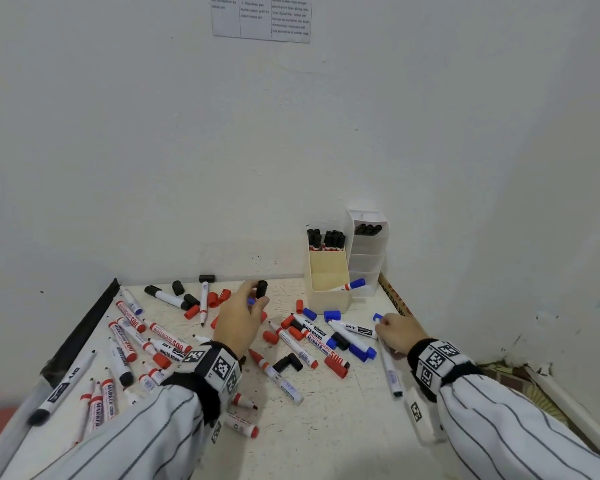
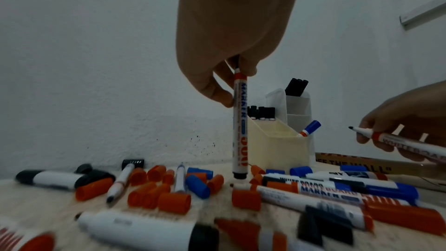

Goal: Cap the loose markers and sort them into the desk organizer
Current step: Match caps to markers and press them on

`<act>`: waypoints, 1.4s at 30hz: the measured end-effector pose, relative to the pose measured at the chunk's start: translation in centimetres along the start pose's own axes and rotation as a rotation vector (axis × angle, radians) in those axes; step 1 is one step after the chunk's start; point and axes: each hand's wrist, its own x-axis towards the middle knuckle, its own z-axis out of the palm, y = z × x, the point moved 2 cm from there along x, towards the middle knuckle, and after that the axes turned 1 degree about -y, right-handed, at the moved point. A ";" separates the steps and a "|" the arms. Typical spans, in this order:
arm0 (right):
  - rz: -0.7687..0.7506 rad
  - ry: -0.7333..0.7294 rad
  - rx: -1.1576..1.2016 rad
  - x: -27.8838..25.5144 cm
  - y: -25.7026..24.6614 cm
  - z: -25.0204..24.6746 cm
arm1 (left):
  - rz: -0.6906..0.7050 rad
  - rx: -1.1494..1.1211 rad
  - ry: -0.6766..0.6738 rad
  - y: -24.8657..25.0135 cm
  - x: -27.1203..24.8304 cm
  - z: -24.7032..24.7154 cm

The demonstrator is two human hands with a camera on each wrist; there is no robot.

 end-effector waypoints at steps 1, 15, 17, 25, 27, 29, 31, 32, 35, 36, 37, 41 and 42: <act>-0.026 0.026 0.043 0.2 -0.5 -0.1 | -0.001 -0.009 -0.006 0.2 0.6 0.0; -0.272 -0.044 0.609 4.3 -4.2 0.6 | 0.202 -0.197 0.108 5.3 10.0 3.3; -0.272 -0.063 0.675 4.6 -4.1 0.6 | 0.216 -0.213 0.114 5.8 11.1 3.9; -0.330 -0.076 0.696 5.9 -4.2 1.1 | 0.310 -0.112 0.069 7.4 14.6 6.5; -0.331 -0.073 0.708 6.3 -4.2 1.2 | 0.331 -0.062 0.046 7.4 15.2 7.0; -0.331 -0.084 0.722 6.6 -4.2 1.4 | 0.354 -0.008 -0.001 7.5 15.6 7.6; -0.338 -0.105 0.723 7.0 -4.3 1.7 | 0.372 0.074 -0.040 7.6 15.9 8.0; -0.343 -0.115 0.720 7.1 -4.4 1.9 | 0.391 0.118 -0.037 7.7 16.1 8.1; -0.354 -0.133 0.724 7.6 -4.5 2.3 | 0.531 0.227 0.009 7.7 16.5 8.3; -0.354 -0.139 0.727 7.7 -4.5 2.4 | 0.562 0.244 0.008 7.6 16.7 8.4; -0.354 -0.144 0.727 7.8 -4.5 2.5 | 0.571 0.238 0.001 7.5 16.8 8.4; -0.354 -0.163 0.722 8.2 -5.0 2.8 | 0.628 0.123 0.088 7.1 17.0 8.4; -0.355 -0.169 0.729 8.3 -5.1 2.8 | 0.642 0.116 0.109 7.0 17.0 8.5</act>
